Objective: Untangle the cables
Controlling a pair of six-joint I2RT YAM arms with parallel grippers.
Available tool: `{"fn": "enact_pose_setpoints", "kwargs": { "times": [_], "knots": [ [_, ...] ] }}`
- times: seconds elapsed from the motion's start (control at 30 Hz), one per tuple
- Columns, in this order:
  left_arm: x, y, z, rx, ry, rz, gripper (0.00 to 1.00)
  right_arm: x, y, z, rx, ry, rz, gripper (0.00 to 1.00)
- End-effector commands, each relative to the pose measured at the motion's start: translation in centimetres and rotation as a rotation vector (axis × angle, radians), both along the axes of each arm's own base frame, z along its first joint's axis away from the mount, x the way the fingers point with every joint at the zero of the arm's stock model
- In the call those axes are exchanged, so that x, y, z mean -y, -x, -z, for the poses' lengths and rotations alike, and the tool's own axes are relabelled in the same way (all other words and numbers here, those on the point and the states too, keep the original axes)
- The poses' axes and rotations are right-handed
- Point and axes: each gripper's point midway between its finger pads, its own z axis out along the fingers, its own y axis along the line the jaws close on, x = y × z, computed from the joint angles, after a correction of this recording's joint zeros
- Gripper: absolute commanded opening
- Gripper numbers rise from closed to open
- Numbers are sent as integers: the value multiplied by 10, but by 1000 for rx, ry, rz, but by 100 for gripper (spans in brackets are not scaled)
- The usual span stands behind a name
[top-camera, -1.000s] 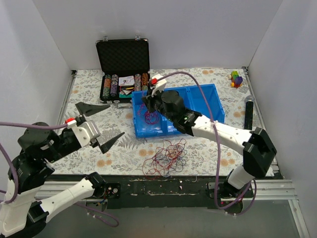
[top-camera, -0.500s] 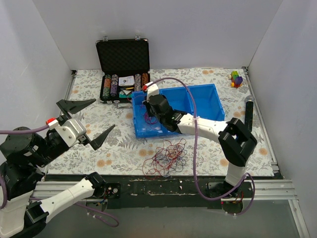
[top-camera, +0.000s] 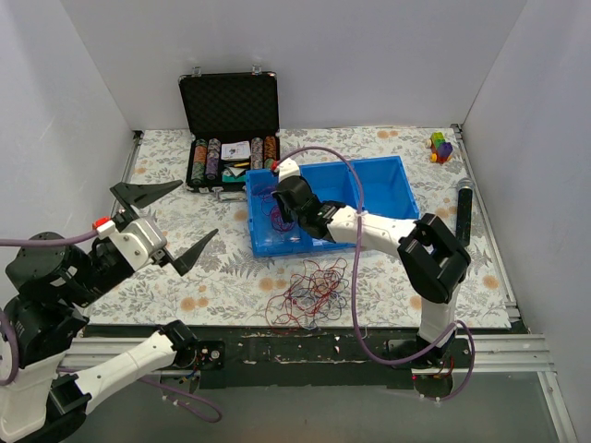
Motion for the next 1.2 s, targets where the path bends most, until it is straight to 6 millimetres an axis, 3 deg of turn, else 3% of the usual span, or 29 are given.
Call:
{"fn": "enact_pose_setpoints", "kwargs": {
  "times": [0.0, 0.03, 0.13, 0.23, 0.43, 0.57, 0.67, 0.73, 0.87, 1.03, 1.17],
  "knots": [
    [9, -9, 3, 1, -18, 6, 98, 1, 20, -1, -33, -21, 1, 1],
    [11, -9, 3, 1, -17, 10, 98, 1, 22, -3, -31, -26, -4, 7],
    [12, -9, 3, 2, -19, 16, 98, -2, 22, -13, -39, -33, -17, 38],
    [12, -9, 1, 8, -19, 19, 98, -9, 15, -30, -36, -29, -23, 53],
    [8, -8, -2, 18, -35, 9, 98, -20, 18, -82, -12, -106, -61, 55],
    [8, -8, 2, 15, -44, 9, 98, -15, 34, -107, -6, -185, -89, 49],
    [12, -7, 15, 1, -69, 26, 98, -2, 49, -121, -3, -225, -98, 51],
    [17, -7, 32, -8, -121, 54, 98, 14, 64, -130, 10, -253, -97, 53],
    [33, -9, 99, -65, -285, 139, 98, 54, 98, -128, 16, -288, -80, 55],
    [58, -23, 174, -212, -395, 205, 98, 92, 141, -91, -40, -298, -85, 55],
    [77, -34, 203, -287, -423, 240, 98, 104, 167, -55, -96, -252, -119, 52]
  ]
}}
